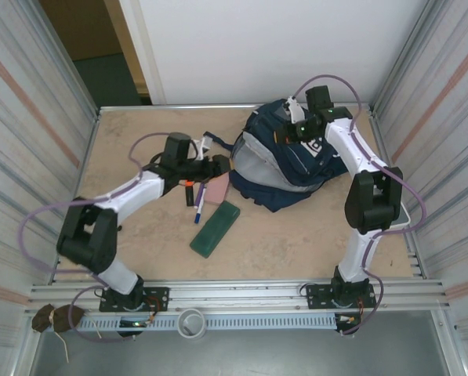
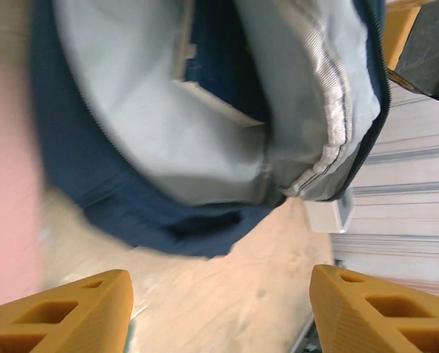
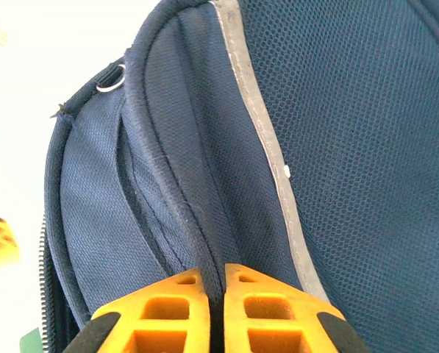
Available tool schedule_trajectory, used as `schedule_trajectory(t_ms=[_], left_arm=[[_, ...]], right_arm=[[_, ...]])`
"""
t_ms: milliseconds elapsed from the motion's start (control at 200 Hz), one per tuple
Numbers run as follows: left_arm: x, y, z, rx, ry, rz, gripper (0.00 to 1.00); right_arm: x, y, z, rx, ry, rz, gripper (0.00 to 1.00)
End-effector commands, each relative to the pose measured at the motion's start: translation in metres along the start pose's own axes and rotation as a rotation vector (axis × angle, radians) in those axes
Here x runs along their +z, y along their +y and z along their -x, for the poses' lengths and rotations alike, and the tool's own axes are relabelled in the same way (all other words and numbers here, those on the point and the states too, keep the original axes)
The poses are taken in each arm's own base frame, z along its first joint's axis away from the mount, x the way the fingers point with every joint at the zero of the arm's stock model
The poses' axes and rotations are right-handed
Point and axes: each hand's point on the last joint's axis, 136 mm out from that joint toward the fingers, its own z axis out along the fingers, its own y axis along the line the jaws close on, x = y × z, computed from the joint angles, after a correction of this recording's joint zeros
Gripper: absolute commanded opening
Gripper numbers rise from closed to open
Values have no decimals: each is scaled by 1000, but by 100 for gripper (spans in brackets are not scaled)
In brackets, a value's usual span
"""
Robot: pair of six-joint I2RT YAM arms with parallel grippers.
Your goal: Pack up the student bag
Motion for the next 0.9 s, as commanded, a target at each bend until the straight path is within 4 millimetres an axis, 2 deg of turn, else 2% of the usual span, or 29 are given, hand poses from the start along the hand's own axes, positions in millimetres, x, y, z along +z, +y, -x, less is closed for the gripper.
schedule_trajectory(t_ms=[0, 100, 195, 230, 321, 406, 506, 606, 681, 741, 807, 897], left_arm=[[-30, 34, -5, 94, -40, 190, 68], [-37, 39, -1, 94, -55, 195, 70], [-29, 30, 5, 98, -51, 144, 71], [-24, 26, 8, 100, -49, 127, 71], [-4, 18, 13, 121, -22, 115, 71], [20, 14, 17, 138, 21, 132, 72], [47, 18, 25, 146, 52, 161, 73], [74, 26, 28, 137, 91, 194, 73], [96, 33, 19, 124, 140, 200, 73], [110, 31, 11, 118, 172, 181, 72], [125, 19, 5, 118, 198, 133, 72], [143, -9, -6, 133, 233, 54, 70]], right_arm=[[-8, 0, -15, -19, 17, -43, 16], [-19, 0, -27, 7, 7, -69, 33], [-34, -9, -37, 78, -32, -123, 45], [-40, -18, -41, 123, -54, -152, 51], [-57, -59, -52, 276, -112, -270, 64], [-73, -103, -64, 427, -158, -381, 71], [-84, -146, -77, 543, -176, -507, 79], [-77, -168, -83, 612, -169, -532, 82], [-64, -177, -82, 631, -148, -524, 84], [-53, -183, -79, 641, -130, -500, 84], [-40, -187, -74, 644, -122, -465, 84], [-27, -189, -63, 642, -123, -414, 83]])
